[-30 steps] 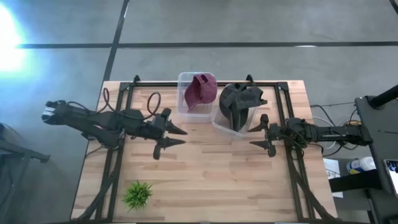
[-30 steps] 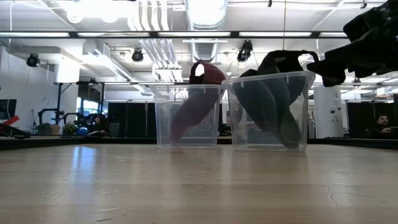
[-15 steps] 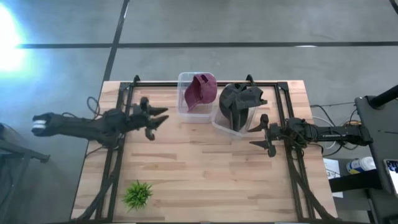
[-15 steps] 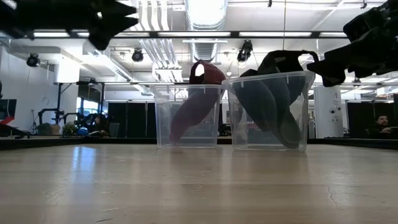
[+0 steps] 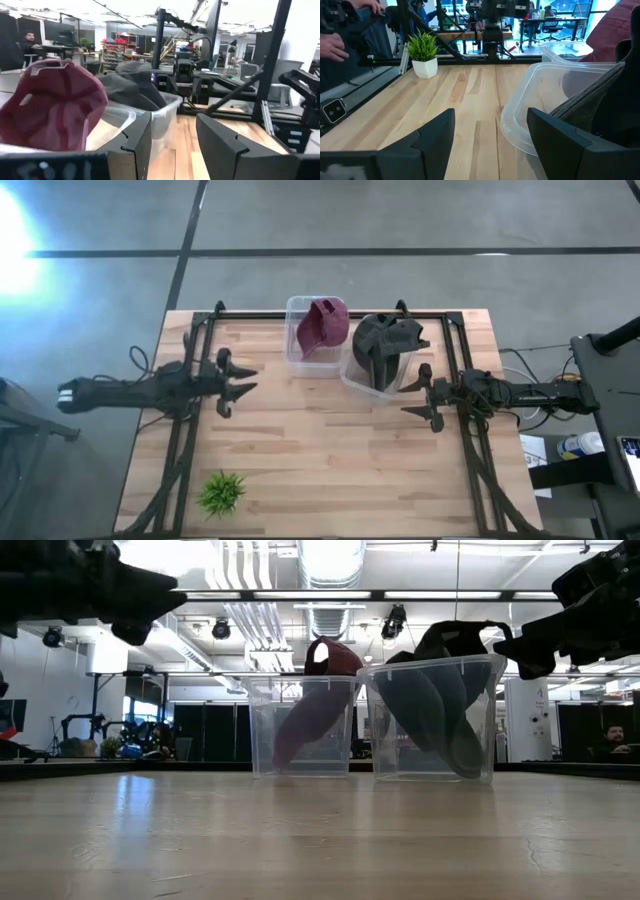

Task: Pick & Place hat
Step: Return to Home Position

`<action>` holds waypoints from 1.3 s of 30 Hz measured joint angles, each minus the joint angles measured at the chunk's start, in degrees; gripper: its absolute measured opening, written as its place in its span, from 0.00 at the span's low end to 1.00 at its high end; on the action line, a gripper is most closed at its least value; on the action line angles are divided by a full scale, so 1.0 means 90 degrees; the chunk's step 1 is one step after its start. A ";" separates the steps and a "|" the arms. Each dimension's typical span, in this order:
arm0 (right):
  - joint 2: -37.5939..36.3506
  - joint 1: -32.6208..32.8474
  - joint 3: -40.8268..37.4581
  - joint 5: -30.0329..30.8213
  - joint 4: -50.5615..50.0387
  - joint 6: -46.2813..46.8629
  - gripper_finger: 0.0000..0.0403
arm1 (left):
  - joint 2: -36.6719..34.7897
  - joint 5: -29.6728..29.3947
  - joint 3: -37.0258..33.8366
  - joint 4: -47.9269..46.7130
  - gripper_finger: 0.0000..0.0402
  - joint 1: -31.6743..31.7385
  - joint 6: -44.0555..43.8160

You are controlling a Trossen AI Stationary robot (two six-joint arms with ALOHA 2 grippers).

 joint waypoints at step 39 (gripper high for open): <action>0.0000 0.0001 0.0003 0.0000 0.0002 -0.0002 0.61 | -0.1770 0.0160 -0.0758 -0.2063 0.37 -0.0326 -0.0292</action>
